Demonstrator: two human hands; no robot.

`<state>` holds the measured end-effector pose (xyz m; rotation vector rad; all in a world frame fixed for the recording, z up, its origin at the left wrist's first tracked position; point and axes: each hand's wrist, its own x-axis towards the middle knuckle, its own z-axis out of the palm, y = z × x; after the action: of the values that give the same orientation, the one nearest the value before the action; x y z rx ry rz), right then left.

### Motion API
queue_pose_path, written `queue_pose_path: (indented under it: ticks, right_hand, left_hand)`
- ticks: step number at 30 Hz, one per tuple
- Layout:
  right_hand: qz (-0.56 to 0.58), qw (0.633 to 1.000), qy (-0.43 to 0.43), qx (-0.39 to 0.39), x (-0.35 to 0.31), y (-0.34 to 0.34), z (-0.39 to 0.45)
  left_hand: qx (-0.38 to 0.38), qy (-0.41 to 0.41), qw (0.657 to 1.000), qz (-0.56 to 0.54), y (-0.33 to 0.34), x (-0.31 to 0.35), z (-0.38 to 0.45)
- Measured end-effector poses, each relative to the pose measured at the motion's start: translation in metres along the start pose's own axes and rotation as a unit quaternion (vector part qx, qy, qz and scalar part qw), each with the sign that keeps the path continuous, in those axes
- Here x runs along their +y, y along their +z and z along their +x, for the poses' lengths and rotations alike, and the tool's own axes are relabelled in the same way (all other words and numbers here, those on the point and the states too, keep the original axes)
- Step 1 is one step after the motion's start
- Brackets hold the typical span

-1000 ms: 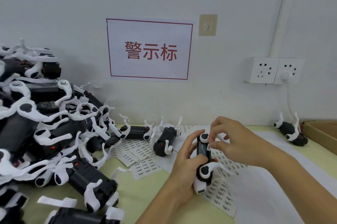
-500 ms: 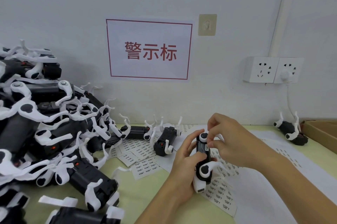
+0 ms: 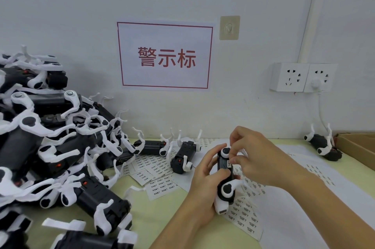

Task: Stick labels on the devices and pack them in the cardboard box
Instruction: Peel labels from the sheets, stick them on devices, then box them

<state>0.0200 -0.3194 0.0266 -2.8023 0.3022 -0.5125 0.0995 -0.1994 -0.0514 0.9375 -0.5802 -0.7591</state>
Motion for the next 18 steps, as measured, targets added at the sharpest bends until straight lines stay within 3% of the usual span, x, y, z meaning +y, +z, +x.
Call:
queue_pose_path:
  ticks: [18]
  right_hand:
    - [0.018,1.000,0.005,0.002,0.0024,0.0031,0.0029]
  left_hand:
    - [0.001,0.012,1.000,0.006,-0.0012,-0.0030,0.0023]
